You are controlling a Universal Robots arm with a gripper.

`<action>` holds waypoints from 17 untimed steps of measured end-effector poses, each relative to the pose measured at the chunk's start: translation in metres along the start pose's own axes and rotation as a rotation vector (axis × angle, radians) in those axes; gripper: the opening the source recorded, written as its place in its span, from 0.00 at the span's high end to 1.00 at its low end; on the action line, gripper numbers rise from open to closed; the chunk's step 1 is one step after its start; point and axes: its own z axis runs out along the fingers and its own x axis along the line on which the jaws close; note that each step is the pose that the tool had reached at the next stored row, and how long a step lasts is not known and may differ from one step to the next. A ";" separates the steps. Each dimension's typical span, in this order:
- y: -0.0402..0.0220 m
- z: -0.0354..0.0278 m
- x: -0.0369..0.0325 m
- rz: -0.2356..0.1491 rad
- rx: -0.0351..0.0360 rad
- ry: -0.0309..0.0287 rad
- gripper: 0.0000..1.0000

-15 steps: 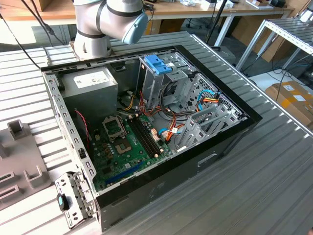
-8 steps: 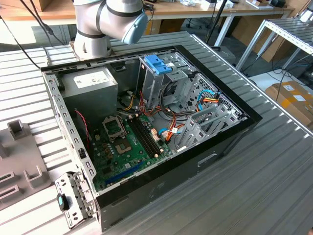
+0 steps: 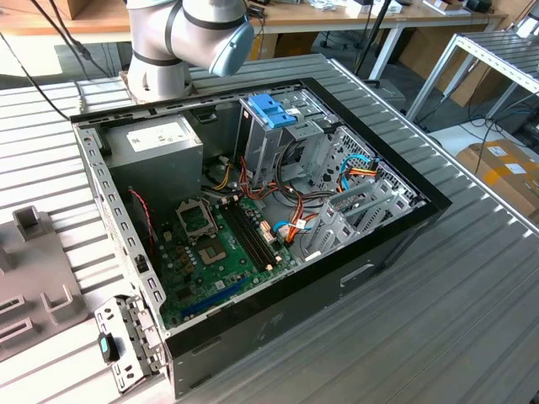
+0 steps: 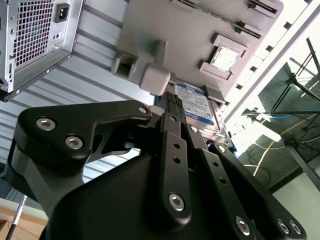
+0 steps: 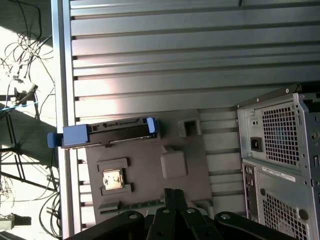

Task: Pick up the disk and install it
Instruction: 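Reach for the disk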

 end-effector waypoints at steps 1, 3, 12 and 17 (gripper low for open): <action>0.0000 0.0000 0.0007 0.000 0.0000 0.0000 0.89; -0.0002 0.0000 0.0021 0.000 0.0000 0.0000 0.89; -0.0007 -0.0002 0.0087 0.000 -0.0001 -0.0001 0.89; -0.0010 -0.0003 0.0126 0.000 -0.0001 -0.0001 0.89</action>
